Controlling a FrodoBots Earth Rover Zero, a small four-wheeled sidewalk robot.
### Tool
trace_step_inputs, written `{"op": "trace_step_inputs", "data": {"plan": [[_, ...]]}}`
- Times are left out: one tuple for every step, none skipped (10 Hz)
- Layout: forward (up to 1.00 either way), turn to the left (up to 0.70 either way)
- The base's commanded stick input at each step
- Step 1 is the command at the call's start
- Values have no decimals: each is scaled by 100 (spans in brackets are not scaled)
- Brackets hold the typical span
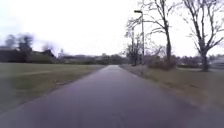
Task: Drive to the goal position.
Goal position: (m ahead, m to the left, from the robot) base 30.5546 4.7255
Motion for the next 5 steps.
{"op": "trace_step_inputs", "data": {"plan": [[100, 0], [100, 0], [100, 0], [100, 0], [100, 0]]}}
